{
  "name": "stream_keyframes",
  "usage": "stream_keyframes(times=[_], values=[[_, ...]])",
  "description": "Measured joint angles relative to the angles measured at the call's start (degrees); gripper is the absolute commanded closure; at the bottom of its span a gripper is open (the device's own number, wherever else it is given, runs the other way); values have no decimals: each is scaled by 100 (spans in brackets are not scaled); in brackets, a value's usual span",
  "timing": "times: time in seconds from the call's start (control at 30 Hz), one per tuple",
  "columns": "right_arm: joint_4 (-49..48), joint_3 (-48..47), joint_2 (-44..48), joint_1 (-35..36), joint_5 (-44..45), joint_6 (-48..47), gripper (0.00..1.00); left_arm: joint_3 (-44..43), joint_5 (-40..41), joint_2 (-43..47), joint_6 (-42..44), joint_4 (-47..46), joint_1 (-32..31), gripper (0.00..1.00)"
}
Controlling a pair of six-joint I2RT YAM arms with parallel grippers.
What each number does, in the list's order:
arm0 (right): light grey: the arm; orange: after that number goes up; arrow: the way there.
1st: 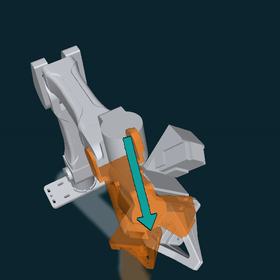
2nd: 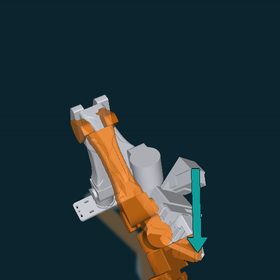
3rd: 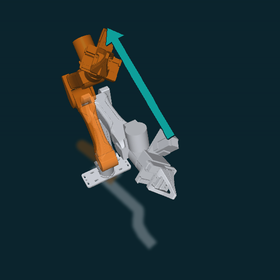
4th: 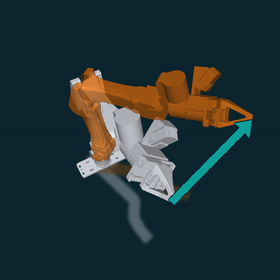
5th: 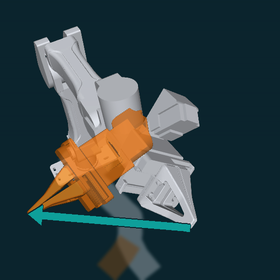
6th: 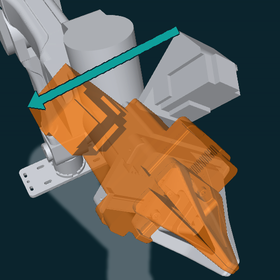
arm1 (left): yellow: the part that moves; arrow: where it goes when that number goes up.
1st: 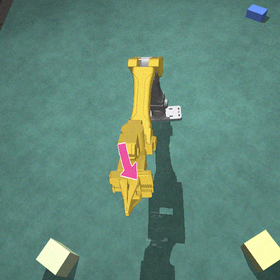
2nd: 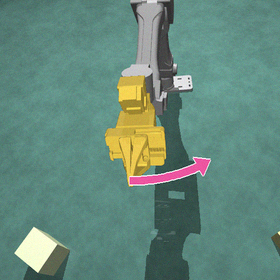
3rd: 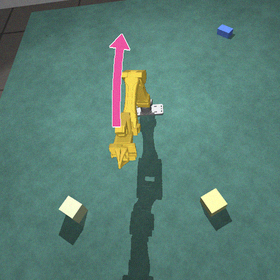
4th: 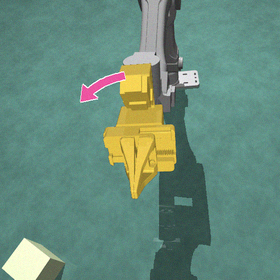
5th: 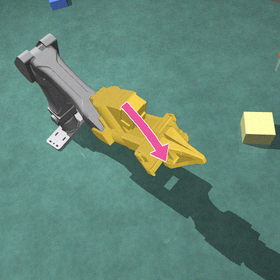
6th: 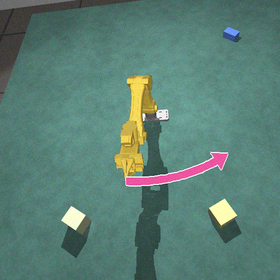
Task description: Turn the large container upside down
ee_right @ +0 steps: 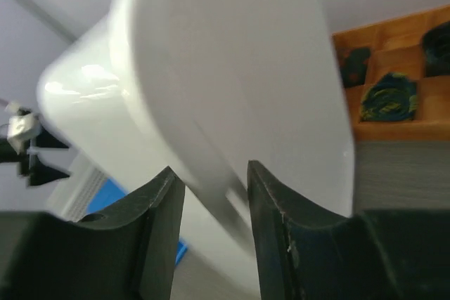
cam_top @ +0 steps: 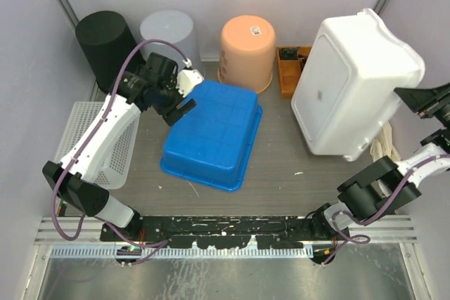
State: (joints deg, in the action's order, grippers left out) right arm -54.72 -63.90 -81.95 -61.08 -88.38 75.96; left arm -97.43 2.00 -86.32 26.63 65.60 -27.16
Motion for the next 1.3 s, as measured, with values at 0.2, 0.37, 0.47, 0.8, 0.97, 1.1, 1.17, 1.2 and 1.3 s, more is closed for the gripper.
stream_keyframes(times=[0.2,0.37,0.47,0.8,0.97,1.1,1.17,1.2,1.3], values=[[-3073,986,-1226,-297,249,1058,92,-17,122,-271,0,0,-339,16],[-3202,1394,-1226,-426,319,887,51,-92,214,-535,0,2,-529,16],[-3198,1740,-1228,-348,144,605,39,-111,251,-603,0,7,-619,16],[-3174,2765,-1003,-260,-175,-348,0,-208,317,-820,-2,42,-885,16],[-3169,3117,-372,-533,-166,-929,0,-210,319,-903,-4,105,-990,16],[-3167,3816,546,-787,-168,-1567,0,-210,319,-903,-9,122,-1032,16],[-3171,4218,1158,-833,-164,-1926,0,-208,319,-903,-11,136,-1043,16],[-3174,4363,1403,-837,-173,-2048,0,-208,319,-903,-11,142,-1054,16],[-3176,4833,2208,-837,-173,-2391,0,-208,319,-903,-15,162,-1067,16]])
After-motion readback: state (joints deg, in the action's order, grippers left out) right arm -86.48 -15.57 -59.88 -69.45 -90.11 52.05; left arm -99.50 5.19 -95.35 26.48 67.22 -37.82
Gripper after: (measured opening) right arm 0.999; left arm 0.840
